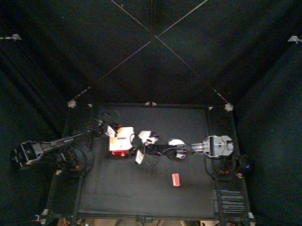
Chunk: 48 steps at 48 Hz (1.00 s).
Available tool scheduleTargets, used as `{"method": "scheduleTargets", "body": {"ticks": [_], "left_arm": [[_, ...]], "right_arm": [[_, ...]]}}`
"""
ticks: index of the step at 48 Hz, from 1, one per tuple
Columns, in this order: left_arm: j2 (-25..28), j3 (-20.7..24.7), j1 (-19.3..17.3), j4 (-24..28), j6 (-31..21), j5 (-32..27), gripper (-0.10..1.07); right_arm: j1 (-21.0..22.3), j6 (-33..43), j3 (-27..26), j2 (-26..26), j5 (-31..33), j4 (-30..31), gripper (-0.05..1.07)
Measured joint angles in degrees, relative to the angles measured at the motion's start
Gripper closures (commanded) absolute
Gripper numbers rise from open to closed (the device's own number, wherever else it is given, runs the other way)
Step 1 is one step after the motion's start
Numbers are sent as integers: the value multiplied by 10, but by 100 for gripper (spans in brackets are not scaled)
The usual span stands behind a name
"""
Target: Grab salmon sushi
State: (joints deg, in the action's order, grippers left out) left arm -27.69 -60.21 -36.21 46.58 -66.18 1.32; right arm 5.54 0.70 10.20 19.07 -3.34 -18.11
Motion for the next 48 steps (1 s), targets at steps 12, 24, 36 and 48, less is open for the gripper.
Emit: {"method": "scheduleTargets", "body": {"ticks": [12, 24, 36, 48], "left_arm": [[-1, -3, 1, 0, 1, 0, 84], [-12, -10, 17, 0, 2, 2, 84], [-48, -13, 50, 11, 2, 27, 84], [-78, -25, 80, 40, 3, 72, 84]], "right_arm": [[-19, 1, 0, -15, 17, -6, 100], [-61, 1, 0, -38, 37, -25, 100], [-91, 3, 12, -57, 80, -64, 100], [-99, 33, 43, -61, 134, -113, 100]]}}
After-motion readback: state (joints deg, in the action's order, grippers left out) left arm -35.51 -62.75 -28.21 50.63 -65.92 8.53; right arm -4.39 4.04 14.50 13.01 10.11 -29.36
